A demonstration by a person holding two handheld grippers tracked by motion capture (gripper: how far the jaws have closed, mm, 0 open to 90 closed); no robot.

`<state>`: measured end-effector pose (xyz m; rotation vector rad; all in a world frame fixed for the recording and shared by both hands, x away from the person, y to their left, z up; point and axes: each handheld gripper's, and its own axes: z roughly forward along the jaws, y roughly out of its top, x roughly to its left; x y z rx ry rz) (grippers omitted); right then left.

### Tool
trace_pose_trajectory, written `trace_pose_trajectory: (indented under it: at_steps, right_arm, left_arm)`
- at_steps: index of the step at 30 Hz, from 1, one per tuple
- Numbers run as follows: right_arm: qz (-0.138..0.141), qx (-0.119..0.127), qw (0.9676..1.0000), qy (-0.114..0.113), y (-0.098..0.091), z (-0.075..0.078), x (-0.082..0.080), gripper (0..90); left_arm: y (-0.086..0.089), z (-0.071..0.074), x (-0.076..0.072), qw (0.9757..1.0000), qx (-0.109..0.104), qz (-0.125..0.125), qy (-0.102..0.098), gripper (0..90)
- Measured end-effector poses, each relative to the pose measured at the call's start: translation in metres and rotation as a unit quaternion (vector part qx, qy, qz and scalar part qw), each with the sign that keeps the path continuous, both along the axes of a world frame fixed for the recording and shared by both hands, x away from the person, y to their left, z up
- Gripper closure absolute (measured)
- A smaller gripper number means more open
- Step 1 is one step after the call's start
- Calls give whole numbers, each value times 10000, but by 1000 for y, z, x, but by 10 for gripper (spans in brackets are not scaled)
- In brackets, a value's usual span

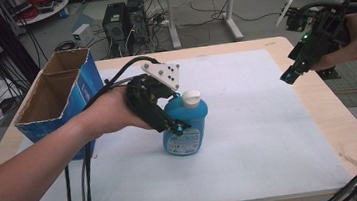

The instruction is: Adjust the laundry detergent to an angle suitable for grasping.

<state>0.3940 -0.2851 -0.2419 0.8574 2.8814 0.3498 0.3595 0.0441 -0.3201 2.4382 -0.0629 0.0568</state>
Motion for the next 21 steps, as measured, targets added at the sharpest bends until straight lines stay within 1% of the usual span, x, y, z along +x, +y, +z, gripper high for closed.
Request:
trace_pose_trajectory:
  at_steps: [4, 6, 7, 10, 11, 12, 14, 19, 21]
  right_arm:
    - [-20, 22, 10000, 7, 1, -1, 0, 211]
    - [-5, 5, 10000, 0, 1, -1, 0, 211]
    - [-2, 3, 10000, -1, 1, -1, 0, 211]
    - [-16, 4, 10000, 5, 1, -1, 0, 211]
    - [-15, 6, 10000, 7, 1, -1, 0, 211]
    - [-13, 10, 10000, 10, 1, -2, 0, 211]
    - [-3, -7, 10000, 10, 1, -2, 1, 211]
    - [7, -4, 10000, 15, 3, -2, 1, 211]
    - [19, -2, 10000, 15, 3, -3, 1, 211]
  left_arm:
    - [3, -3, 1, 10000, -63, -20, -1, 406]
    - [4, -3, 1, 10000, -33, -32, 11, 406]
    - [4, -3, 2, 10000, -68, -11, 21, 406]
    - [5, -4, 2, 10000, -55, 48, 56, 405]
    - [6, -3, 3, 10000, -13, 51, 54, 405]
    - [6, -4, 2, 9999, -51, 88, 61, 404]
    - [7, -4, 2, 9999, -62, 111, 72, 404]
    - [10, -5, 1, 9998, -37, 174, 68, 403]
    - [10, -5, 0, 9997, -38, 240, 80, 402]
